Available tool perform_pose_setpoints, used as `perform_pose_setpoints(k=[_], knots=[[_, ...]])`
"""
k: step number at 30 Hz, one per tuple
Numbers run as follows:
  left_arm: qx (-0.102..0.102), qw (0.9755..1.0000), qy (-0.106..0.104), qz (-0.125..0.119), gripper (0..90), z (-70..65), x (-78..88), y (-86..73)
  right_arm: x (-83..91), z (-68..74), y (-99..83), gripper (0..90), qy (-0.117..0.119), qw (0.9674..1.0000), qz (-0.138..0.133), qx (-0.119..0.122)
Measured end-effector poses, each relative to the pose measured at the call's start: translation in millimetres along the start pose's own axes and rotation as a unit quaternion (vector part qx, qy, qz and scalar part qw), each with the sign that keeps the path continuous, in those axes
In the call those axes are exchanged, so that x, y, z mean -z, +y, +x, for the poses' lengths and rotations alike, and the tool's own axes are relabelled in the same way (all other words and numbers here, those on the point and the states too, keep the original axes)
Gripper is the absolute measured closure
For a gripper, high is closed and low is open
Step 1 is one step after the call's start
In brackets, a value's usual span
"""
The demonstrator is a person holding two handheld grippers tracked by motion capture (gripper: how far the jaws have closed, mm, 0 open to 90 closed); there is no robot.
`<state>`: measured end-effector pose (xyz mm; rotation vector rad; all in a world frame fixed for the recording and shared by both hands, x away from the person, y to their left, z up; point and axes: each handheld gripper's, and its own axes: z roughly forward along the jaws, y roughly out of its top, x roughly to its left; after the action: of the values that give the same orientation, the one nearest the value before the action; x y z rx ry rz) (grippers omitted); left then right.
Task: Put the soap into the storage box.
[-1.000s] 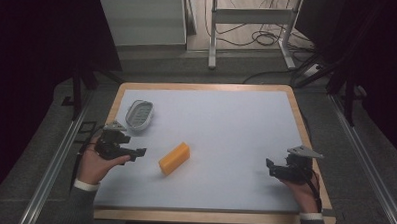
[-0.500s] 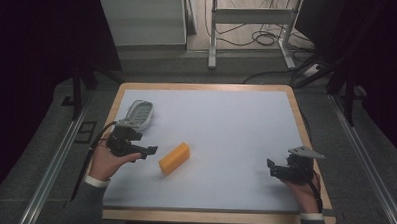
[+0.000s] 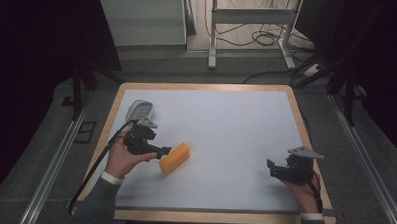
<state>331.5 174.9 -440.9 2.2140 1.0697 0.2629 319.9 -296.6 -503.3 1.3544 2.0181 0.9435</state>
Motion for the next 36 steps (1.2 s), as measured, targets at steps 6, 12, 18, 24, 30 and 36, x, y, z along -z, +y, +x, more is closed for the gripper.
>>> perform_pose_setpoints(k=[6, 12, 18, 24, 30, 36], knots=[[-0.006, 0.9998, 0.013, 0.016, 19.8, -5.2, -12.9, 5.1, -1.1, 0.0, -0.4, 6.3, -0.001, 1.0, 0.002, 0.0], [-0.012, 0.9995, 0.002, 0.031, 19.9, -11.6, -26.8, 8.4, -2.4, 0.3, -1.2, 6.3, -0.002, 1.0, 0.006, 0.002], [-0.017, 0.9988, -0.006, 0.046, 20.3, -16.7, -40.6, 10.9, -2.7, 0.7, -1.4, 6.3, -0.002, 1.0, 0.006, 0.003], [-0.021, 0.9977, -0.004, 0.065, 22.4, -19.4, -51.9, 9.0, -2.6, 0.2, -1.6, 6.3, -0.003, 1.0, 0.007, 0.003], [-0.019, 0.9974, -0.005, 0.07, 25.2, -19.9, -58.0, 3.9, -1.4, -1.7, -1.5, 6.3, -0.004, 1.0, 0.005, 0.0], [-0.024, 0.9964, 0.001, 0.081, 35.3, -22.6, -65.0, -2.2, -2.4, -1.2, -1.7, 6.3, -0.005, 1.0, 0.006, 0.002]])
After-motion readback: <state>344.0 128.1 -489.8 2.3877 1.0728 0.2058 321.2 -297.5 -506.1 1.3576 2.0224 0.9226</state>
